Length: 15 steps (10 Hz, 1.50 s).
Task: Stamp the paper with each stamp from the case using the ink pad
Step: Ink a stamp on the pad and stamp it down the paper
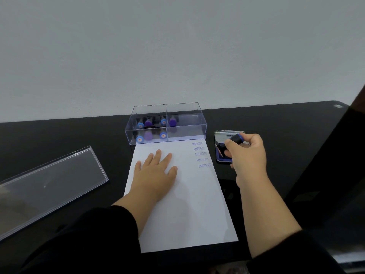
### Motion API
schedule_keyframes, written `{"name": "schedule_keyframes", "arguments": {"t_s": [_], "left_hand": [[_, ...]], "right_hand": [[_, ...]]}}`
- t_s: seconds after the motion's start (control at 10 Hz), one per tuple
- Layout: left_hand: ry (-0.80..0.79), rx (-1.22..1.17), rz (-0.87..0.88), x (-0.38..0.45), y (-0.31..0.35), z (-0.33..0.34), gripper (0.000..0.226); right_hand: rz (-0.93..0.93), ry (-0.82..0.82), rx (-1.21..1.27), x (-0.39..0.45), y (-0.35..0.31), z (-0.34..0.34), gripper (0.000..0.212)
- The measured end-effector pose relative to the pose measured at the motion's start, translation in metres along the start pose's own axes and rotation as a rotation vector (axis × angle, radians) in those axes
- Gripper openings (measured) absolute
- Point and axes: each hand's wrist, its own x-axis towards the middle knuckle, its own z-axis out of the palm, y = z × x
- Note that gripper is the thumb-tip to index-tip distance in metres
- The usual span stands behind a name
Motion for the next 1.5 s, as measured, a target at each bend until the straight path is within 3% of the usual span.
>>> {"name": "schedule_keyframes", "arguments": {"t_s": [0.5, 0.6, 0.8, 1.0, 1.5], "left_hand": [[0.004, -0.025, 0.005, -0.002, 0.001, -0.001, 0.054], [0.014, -0.033, 0.005, -0.003, 0.0, -0.001, 0.054], [0.017, -0.02, 0.016, -0.003, 0.0, 0.0, 0.055], [0.021, -0.02, 0.025, 0.0, -0.002, 0.001, 0.055], [0.03, -0.036, 0.035, 0.001, -0.003, 0.004, 0.055]], "right_hand": [[-0.112, 0.018, -0.168, 0.006, 0.011, 0.003, 0.028], [-0.164, 0.012, -0.271, 0.009, 0.01, 0.001, 0.027], [-0.316, 0.042, -0.711, 0.021, 0.01, -0.009, 0.025], [-0.366, 0.039, -0.921, 0.026, 0.013, -0.004, 0.022], [-0.314, 0.018, -1.081, 0.024, 0.018, -0.001, 0.015]]}}
